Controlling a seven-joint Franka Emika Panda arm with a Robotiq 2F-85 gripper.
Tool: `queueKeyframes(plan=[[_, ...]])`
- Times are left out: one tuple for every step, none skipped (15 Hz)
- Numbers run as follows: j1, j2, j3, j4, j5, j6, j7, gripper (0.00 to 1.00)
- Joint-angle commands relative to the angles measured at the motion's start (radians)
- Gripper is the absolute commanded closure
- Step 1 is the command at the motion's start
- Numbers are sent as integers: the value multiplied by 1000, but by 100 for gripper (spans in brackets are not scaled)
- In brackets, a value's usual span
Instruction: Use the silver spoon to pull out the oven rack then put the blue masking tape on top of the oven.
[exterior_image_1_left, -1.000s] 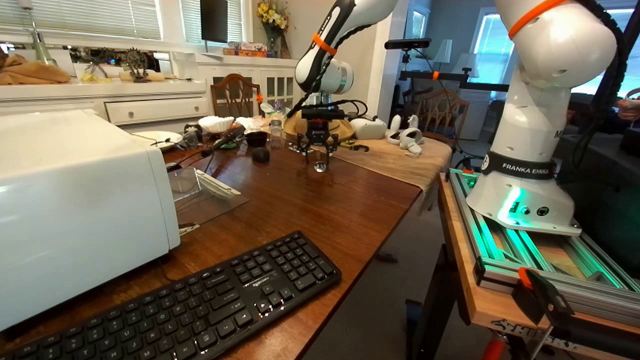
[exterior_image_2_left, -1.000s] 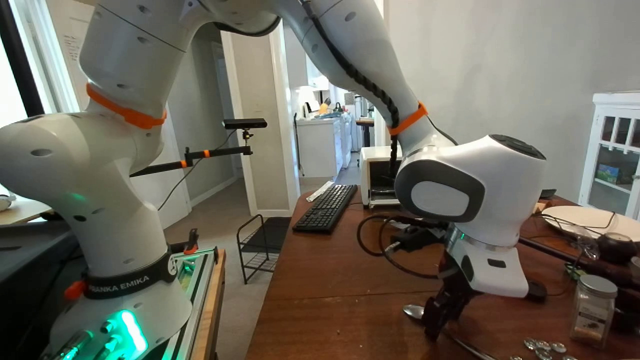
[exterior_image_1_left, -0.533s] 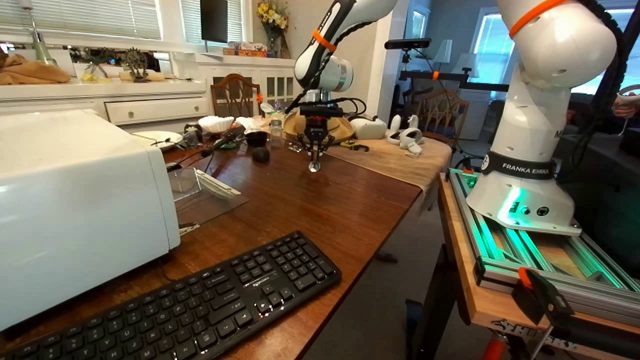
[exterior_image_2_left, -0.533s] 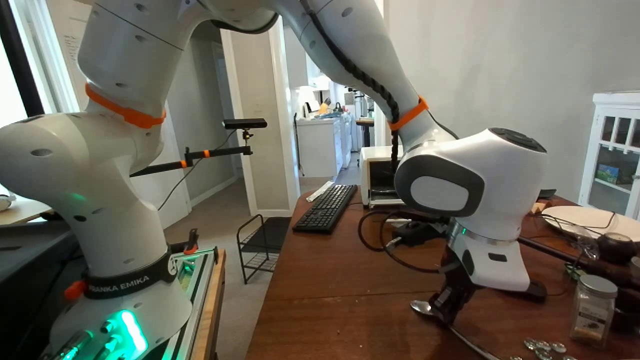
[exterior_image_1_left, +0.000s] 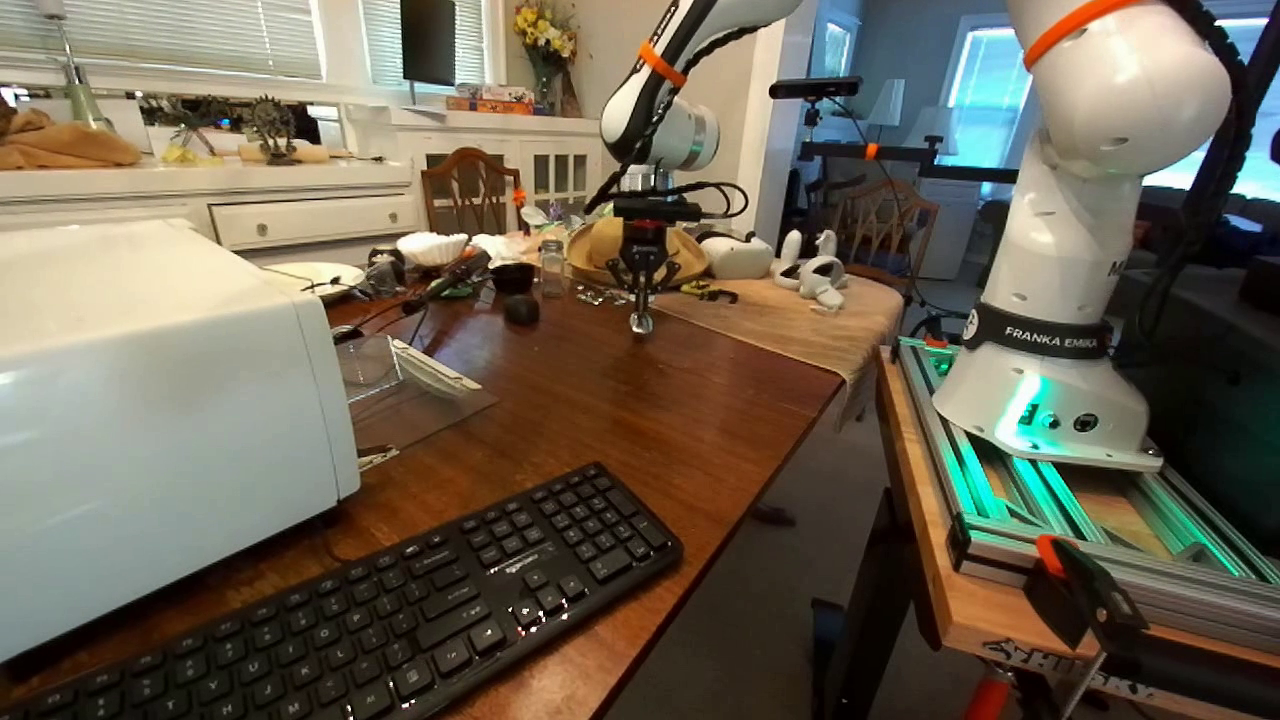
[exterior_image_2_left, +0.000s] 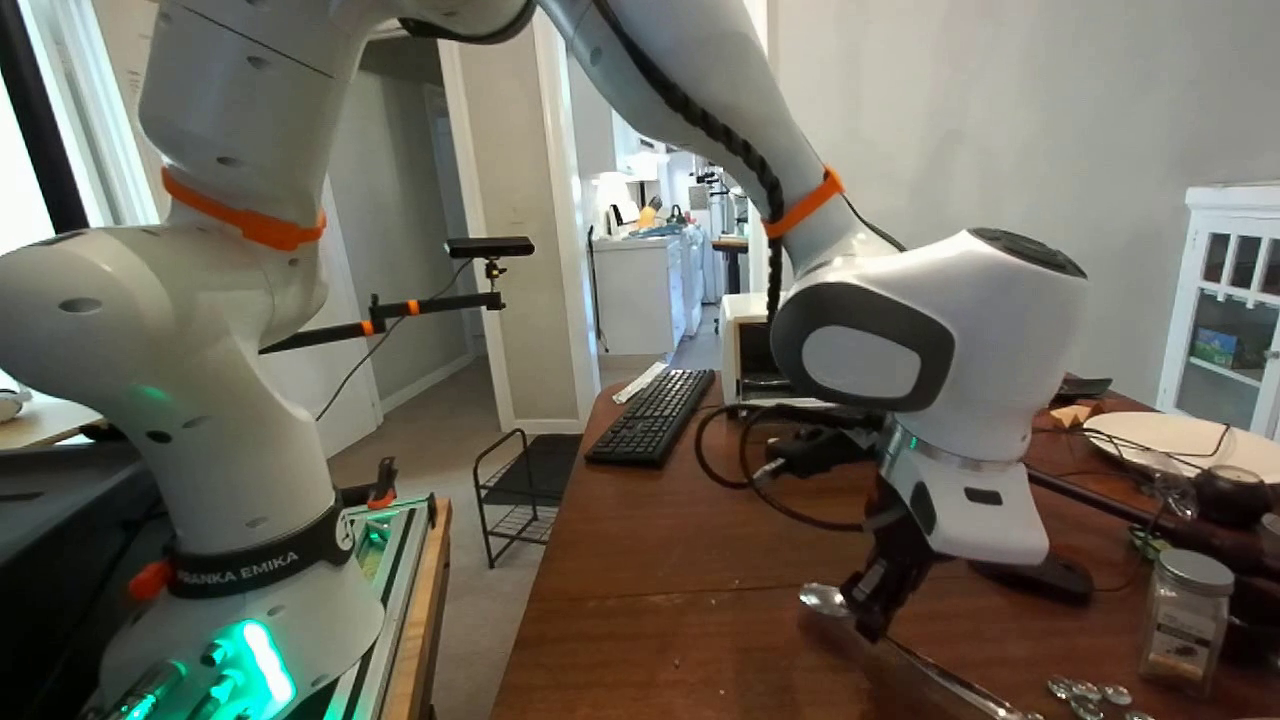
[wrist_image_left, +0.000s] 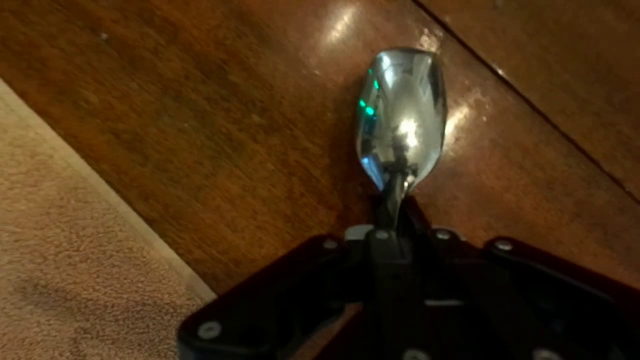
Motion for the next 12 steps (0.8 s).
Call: queueKeyframes(plan=[[68, -205, -16, -180, -139, -51, -40, 98], [81, -240, -12, -205, -182, -72, -41, 98], [90, -276, -5, -232, -218, -100, -51, 98], [96, -303, 4, -251, -248, -123, -67, 98], [102, -339, 12, -270, -280, -161, -81, 98], [105, -366, 20, -280, -309, -198, -101, 98], [106, -389, 26, -278, -342, -245, -120, 98], [102, -408, 32, -270, -373, -293, -147, 98], [96, -421, 36, -262, -401, -336, -180, 98], [93, -433, 40, -254, -430, -378, -212, 98], [90, -439, 42, -247, -459, -413, -245, 98], [88, -450, 44, -243, -487, -443, -281, 98]])
